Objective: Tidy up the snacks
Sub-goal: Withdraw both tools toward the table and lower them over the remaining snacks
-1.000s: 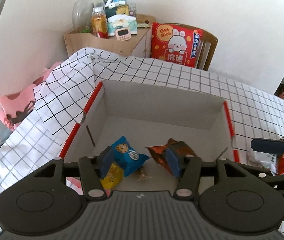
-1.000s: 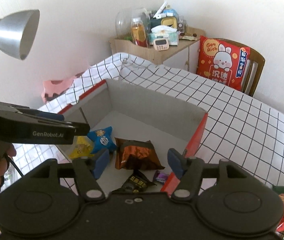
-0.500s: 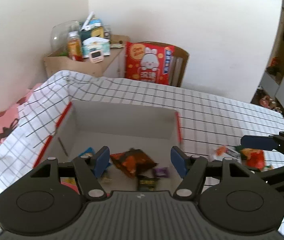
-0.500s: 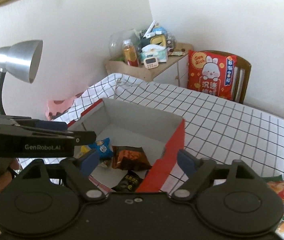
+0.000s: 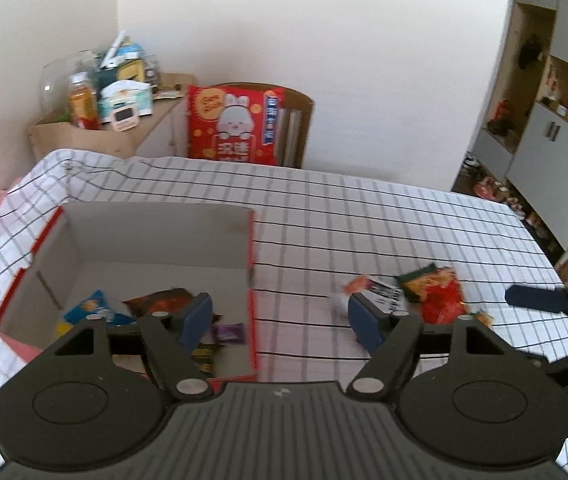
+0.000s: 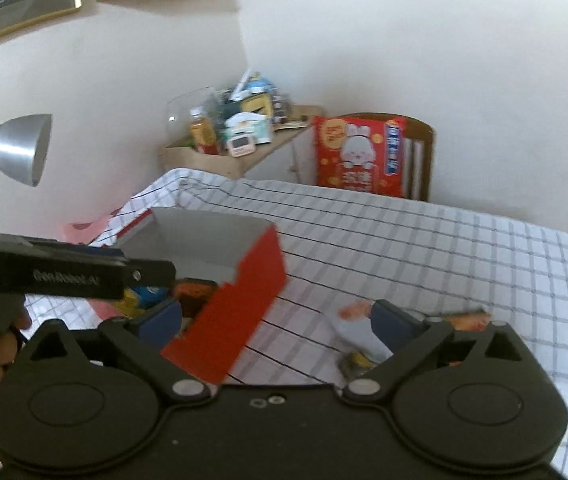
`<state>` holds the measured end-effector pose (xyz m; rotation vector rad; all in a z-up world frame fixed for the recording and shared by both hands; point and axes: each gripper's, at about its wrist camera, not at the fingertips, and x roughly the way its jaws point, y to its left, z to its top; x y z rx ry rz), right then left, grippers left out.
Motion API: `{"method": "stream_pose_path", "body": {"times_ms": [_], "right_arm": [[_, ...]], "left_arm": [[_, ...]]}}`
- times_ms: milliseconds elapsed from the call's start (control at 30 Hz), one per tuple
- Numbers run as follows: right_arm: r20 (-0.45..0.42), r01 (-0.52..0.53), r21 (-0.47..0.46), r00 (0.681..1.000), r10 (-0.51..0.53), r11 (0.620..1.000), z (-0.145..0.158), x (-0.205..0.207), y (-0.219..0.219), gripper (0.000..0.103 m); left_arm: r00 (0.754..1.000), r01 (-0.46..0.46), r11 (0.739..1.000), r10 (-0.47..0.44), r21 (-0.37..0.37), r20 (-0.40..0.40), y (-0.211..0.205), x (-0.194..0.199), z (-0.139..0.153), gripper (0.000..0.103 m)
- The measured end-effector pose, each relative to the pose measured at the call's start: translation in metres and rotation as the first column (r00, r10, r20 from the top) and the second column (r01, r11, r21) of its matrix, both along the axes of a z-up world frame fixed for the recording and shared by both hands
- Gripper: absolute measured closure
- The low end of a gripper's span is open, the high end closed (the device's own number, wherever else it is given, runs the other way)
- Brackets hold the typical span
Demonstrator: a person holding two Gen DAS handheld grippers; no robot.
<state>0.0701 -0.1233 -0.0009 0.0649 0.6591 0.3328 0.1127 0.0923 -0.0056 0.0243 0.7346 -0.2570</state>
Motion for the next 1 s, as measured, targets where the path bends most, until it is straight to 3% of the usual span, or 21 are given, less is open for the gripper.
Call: {"method": "stream_pose_path", "body": {"times_ms": [267, 567, 767, 1000], "right_arm": [[-0.048, 0.085, -0.042, 0.995, -0.087, 0.995, -0.028, -0.027, -0.052, 0.0], [-0.114, 0.091, -0.134, 0.988, -0.107, 0.987, -0.067, -0.036, -0.08, 0.002], [-0.186, 0.026, -0.155, 0.981, -0.055, 0.988, -0.094, -0.029, -0.081, 0.008], [-0.237, -0.067, -0.182, 0.971, 0.023, 0.981, -0.117, -0.011, -0.069, 0.022]], "left_arm": [[0.996, 0.069, 0.997, -0.07, -0.027, -0.056, -0.046, -0.001, -0.026, 0.025], [0.983, 0.099, 0.994, -0.092, 0.039, -0.157, -0.09, 0.01, -0.07, 0.025], [0.967, 0.141, 0.986, -0.119, 0.086, -0.224, -0.107, 0.029, -0.097, 0.025], [0.958, 0.17, 0.977, -0.133, 0.128, -0.254, -0.124, 0.052, -0.122, 0.025]]}}
